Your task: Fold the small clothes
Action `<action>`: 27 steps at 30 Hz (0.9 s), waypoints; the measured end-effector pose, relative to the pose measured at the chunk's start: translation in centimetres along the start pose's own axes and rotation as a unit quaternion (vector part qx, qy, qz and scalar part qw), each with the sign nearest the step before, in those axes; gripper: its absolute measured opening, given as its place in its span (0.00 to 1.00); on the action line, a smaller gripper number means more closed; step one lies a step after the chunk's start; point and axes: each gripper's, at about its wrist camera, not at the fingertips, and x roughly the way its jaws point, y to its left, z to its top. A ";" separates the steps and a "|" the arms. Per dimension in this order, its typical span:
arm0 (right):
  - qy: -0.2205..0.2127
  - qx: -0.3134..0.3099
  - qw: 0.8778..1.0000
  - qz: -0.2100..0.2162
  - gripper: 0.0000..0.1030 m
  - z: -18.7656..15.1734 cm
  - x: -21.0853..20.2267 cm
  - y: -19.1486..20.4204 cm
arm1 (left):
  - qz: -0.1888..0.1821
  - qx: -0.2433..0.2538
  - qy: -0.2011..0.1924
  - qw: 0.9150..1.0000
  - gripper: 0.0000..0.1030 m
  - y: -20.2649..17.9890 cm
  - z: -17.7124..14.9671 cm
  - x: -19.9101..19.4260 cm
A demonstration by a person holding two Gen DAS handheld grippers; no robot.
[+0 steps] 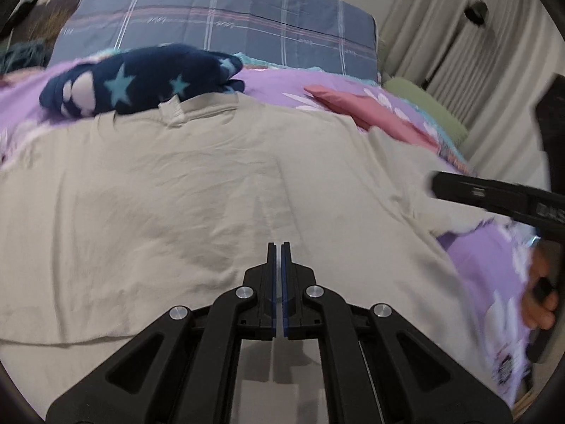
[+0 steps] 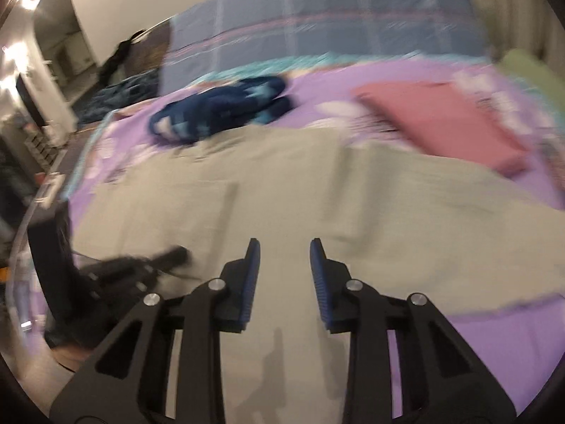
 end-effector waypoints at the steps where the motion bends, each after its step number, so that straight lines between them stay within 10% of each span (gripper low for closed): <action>1: 0.012 -0.007 1.000 0.016 0.30 0.9 1.3 0.7 | -0.007 -0.006 -0.001 1.000 0.02 0.4 0.1 -0.1; 12: 0.096 -0.007 0.995 0.020 0.43 4.5 9.5 3.0 | -0.029 0.006 0.004 1.000 0.45 -0.8 -0.3 -0.5; 21: 0.091 -0.008 0.995 0.030 0.44 4.7 9.4 2.1 | -0.033 -0.047 -0.016 0.998 0.45 1.9 -0.3 -2.2; 27: 0.096 -0.007 0.994 0.053 0.44 5.4 10.9 3.4 | -0.027 0.030 0.008 0.999 0.45 -1.2 -0.7 -1.0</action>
